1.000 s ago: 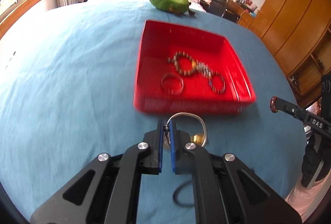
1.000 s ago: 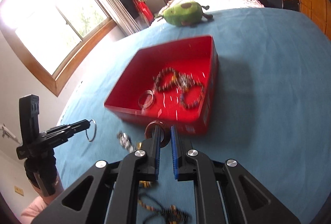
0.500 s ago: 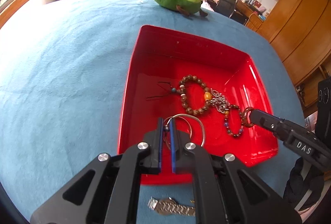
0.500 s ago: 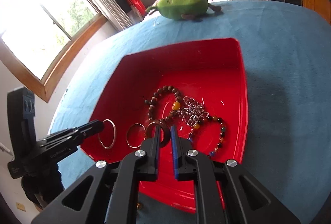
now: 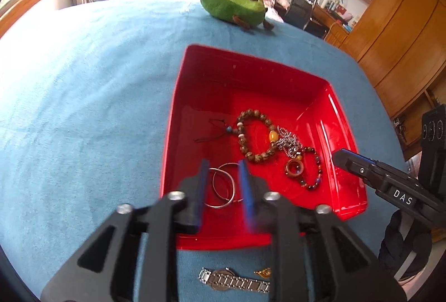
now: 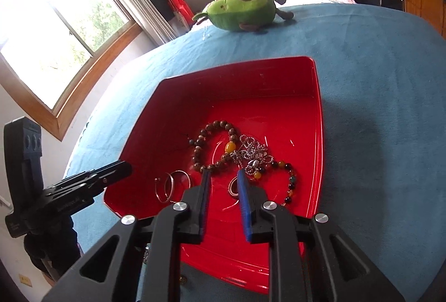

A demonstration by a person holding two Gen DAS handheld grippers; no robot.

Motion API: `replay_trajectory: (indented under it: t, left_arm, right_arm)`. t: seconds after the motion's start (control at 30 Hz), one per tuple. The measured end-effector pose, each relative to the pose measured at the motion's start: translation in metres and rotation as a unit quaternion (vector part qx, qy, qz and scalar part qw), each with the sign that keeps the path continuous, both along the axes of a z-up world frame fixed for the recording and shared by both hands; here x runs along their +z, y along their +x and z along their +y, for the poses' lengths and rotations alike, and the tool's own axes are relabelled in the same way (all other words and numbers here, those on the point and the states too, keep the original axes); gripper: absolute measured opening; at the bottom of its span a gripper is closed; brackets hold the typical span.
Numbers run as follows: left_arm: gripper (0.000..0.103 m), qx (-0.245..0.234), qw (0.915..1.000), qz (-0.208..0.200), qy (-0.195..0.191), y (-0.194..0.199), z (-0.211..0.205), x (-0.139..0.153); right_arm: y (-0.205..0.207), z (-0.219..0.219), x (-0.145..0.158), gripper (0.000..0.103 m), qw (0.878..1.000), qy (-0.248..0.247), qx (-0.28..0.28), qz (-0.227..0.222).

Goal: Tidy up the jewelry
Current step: 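Open both tools to drop the rings into the red tin, then move both tools back to the silver wristwatch beside the tin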

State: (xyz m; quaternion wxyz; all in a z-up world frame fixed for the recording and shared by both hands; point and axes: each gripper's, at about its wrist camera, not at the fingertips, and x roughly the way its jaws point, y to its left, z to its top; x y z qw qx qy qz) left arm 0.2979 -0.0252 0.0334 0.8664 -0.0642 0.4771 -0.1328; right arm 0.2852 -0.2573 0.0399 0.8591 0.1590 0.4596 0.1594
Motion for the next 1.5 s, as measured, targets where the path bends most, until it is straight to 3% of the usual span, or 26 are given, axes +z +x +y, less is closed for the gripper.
replay_trajectory:
  t: [0.2,0.27,0.47,0.6,0.83,1.13,1.5]
  left_arm:
    - [0.048,0.002,0.9990,-0.044,0.008,-0.032,-0.002,0.034]
    - [0.058,0.001,0.9983,-0.056,0.017,-0.043,-0.003,0.043]
    - [0.058,-0.005,0.9977,-0.062,0.027,-0.078,0.000,0.052]
    - [0.058,-0.007,0.9972,-0.055,0.049,-0.097,0.004,0.041]
    - [0.057,-0.010,0.9981,-0.022,0.057,-0.114,0.014,0.009]
    - [0.053,0.006,0.9981,0.040,0.047,-0.103,0.022,-0.043]
    - [0.053,0.011,0.9970,0.065,0.040,-0.101,0.009,-0.060]
  right_arm:
    - [-0.019,0.002,0.026,0.026,1.000,-0.001,0.004,-0.028]
    - [-0.027,0.003,0.034,0.027,0.999,-0.003,0.005,-0.038]
    - [-0.059,0.008,0.045,0.028,0.999,-0.015,0.010,-0.050]
    - [-0.082,0.018,0.041,0.028,0.998,-0.021,0.025,-0.049]
    - [-0.109,0.031,0.014,0.028,0.998,-0.007,0.046,-0.030]
    - [-0.109,0.047,-0.025,0.028,0.998,-0.014,0.058,0.013]
    - [-0.106,0.048,-0.034,0.028,0.998,-0.016,0.060,0.024]
